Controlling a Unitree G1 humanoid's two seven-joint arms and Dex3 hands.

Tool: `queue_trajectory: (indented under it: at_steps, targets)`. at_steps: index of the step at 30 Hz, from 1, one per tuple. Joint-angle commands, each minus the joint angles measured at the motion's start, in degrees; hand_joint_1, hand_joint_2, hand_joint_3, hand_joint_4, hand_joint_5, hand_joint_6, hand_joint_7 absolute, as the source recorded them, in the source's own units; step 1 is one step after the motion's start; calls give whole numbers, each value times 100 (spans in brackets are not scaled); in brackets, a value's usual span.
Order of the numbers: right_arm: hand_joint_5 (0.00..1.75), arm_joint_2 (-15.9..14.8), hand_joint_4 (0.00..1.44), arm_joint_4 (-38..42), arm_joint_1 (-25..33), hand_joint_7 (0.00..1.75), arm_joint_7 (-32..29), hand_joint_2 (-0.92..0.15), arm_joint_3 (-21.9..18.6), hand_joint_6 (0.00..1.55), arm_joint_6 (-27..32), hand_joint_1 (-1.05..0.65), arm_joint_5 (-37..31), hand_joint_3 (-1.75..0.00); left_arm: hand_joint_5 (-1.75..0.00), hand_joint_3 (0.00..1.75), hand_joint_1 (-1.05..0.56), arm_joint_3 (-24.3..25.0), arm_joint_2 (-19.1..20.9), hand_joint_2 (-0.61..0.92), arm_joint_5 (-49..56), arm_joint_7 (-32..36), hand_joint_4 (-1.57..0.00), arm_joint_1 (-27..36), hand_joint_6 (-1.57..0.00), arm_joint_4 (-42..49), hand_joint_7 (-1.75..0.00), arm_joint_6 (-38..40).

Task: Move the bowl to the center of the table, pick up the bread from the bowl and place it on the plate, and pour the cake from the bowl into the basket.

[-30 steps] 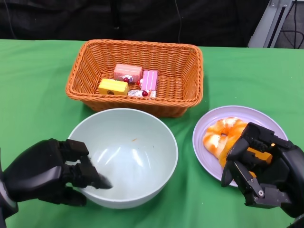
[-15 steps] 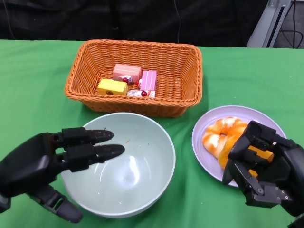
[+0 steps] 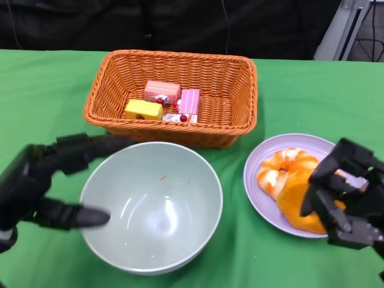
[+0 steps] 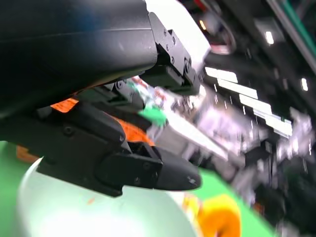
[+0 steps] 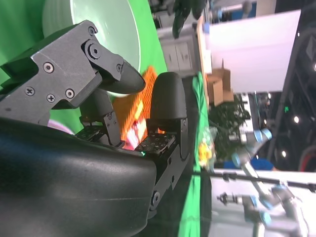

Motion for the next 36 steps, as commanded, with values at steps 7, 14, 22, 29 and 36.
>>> queue_trajectory:
  at_steps: [7,14,22,29,36]
  targets:
    - [174,-255,69,-112,-154,145,-62,-47,-543,64,-187,-13,-6,-119,-104,13,-25,1060,-599,92,-3781,-3284,-74,891,-105,-1428,-15,2281]
    - [175,-352,72,3,-228,153,-41,-42,-649,62,-375,-12,-92,-129,-146,29,-21,2448,-1244,92,-4227,-4431,-72,1203,-87,-1973,-90,3813]
    - [175,-512,75,311,-393,154,-48,-39,-893,63,-516,-8,-171,-134,-163,91,-12,3434,-1476,66,-4030,-5276,-75,1174,-69,-1970,-139,4956]
    - [175,-515,75,344,-406,154,-35,-39,-897,63,-545,-8,-169,-134,-164,96,-12,3936,-1722,64,-3705,-5546,-75,1153,-68,-2046,-140,5206]
    - [175,-539,73,675,-541,151,56,-39,-865,63,-718,-8,-240,-131,-169,96,-12,4259,-1813,64,-3400,-5616,-75,944,-68,-1739,-145,5353]
